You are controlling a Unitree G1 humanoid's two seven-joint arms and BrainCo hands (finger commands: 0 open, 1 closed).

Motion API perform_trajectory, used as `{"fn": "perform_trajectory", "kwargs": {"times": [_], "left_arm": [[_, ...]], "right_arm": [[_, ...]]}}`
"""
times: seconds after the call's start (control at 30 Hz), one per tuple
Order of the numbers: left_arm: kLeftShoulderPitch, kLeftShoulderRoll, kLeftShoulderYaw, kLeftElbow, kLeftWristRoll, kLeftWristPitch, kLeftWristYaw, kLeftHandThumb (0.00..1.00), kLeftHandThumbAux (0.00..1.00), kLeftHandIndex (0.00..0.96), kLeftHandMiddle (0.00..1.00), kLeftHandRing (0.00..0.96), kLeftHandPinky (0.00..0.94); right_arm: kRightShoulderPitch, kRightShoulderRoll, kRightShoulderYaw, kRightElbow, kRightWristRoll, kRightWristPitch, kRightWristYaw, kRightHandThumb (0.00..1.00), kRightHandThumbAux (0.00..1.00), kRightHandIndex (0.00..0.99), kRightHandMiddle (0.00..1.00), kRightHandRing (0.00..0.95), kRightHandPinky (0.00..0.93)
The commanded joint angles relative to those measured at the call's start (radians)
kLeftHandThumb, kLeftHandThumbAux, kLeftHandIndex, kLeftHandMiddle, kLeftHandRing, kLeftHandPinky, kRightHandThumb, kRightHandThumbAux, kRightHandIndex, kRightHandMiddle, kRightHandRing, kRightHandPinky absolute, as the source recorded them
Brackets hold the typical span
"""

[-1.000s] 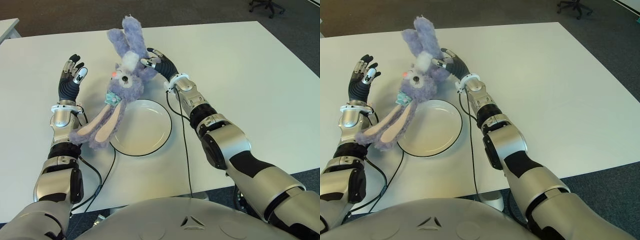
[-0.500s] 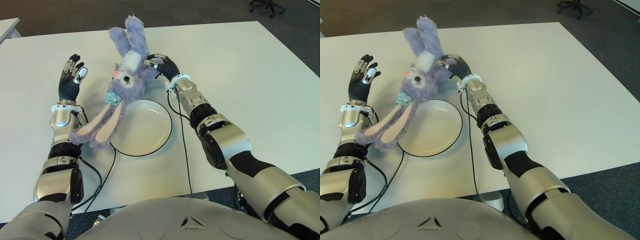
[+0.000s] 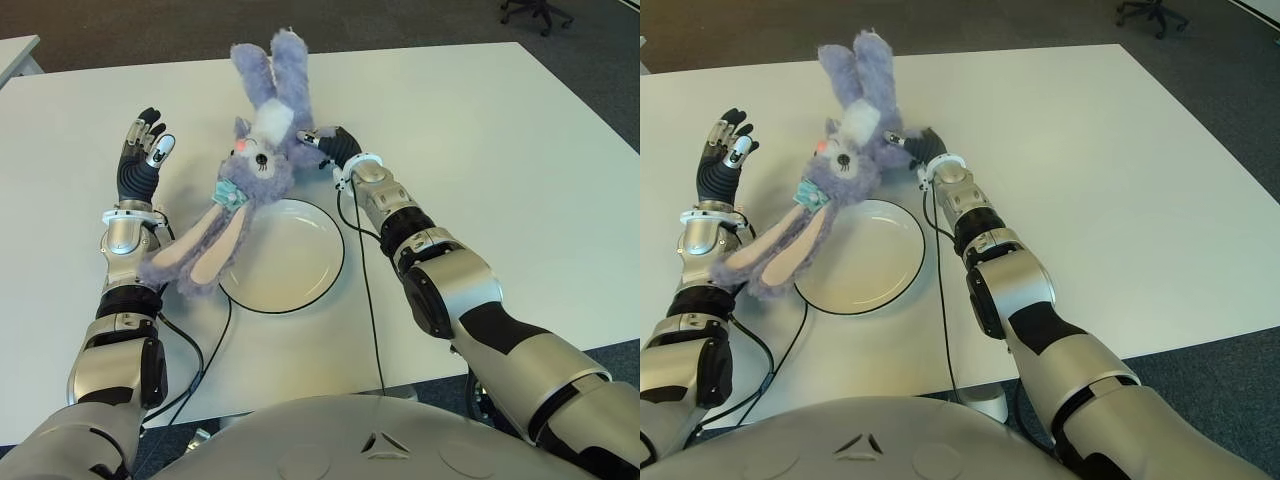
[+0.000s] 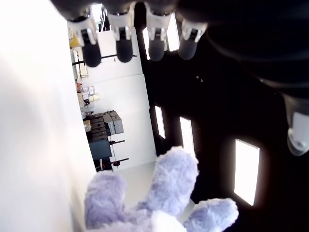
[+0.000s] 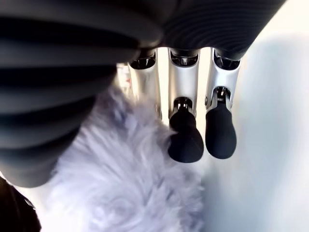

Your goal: Put the doll into the plate.

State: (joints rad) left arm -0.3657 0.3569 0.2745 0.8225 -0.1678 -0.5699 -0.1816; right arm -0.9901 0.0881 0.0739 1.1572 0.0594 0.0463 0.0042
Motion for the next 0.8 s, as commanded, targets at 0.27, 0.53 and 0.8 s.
{"fn": "perform_trajectory", "kwargs": {"times": [0.27,0.53,0.8], "left_arm": [[0.108,-0.053,-0.013,0.064,0.005,0.017,-0.018,0.000,0.417,0.000,0.062,0.075,0.122],[0.108,-0.056,-0.008,0.065,-0.002,0.011,-0.024,0.000,0.424,0.000,0.075,0.090,0.122],[0.107,-0.055,-0.004,0.076,-0.006,0.004,-0.029,0.000,0.432,0.000,0.084,0.097,0.134]], "right_arm": [[0.065,0.172,-0.036,-0.003,0.037,0.076,-0.021,0.705,0.717,0.437,0.801,0.823,0.837],[0.063,0.174,-0.043,-0.010,0.041,0.077,-0.034,0.709,0.717,0.435,0.801,0.823,0.833],[0.061,0.174,-0.051,-0.013,0.042,0.070,-0.042,0.708,0.717,0.435,0.797,0.820,0.833]]}}
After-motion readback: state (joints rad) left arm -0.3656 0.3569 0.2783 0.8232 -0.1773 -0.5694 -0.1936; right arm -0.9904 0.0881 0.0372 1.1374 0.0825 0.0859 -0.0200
